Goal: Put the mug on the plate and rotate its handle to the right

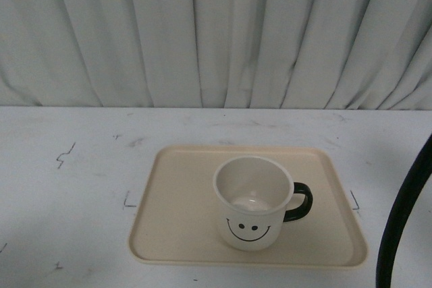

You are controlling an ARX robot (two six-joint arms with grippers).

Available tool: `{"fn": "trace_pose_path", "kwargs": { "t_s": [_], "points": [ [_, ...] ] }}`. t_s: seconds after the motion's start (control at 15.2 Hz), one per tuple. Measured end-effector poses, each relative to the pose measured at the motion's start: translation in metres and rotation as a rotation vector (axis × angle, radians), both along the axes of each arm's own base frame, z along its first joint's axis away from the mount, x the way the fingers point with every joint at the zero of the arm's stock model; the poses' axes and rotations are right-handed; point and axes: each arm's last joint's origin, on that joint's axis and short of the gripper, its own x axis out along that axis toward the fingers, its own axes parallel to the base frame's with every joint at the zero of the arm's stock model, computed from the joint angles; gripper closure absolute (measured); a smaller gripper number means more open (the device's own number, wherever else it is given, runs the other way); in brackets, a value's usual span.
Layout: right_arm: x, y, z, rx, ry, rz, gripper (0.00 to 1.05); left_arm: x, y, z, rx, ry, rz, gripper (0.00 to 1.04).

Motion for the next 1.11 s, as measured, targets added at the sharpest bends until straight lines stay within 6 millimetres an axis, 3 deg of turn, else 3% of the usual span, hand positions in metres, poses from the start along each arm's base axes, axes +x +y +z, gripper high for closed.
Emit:
{"fn": "trace_pose_path", "kwargs": {
  "t_s": [0.2,0.33,0.52,0.72,1.11],
  "points": [
    [-0.035,-0.023,-0.026,-0.011,0.084,-0.036,1.03,0.0,0.0,0.0,0.0,0.0,-0.001,0.07],
    [-0.054,-0.03,-0.022,-0.004,0.043,-0.014,1.03,0.0,0.0,0.0,0.0,0.0,-0.001,0.07],
    [-0.078,-0.04,-0.032,-0.006,0.072,-0.027,1.03,0.0,0.0,0.0,0.0,0.0,-0.001,0.07],
    [-0.096,-0.053,-0.044,-0.005,0.081,-0.023,1.03,0.0,0.0,0.0,0.0,0.0,0.0,0.07],
    [-0.123,-0.055,-0.04,-0.001,0.056,-0.027,1.03,0.0,0.0,0.0,0.0,0.0,-0.001,0.07]
  ]
}}
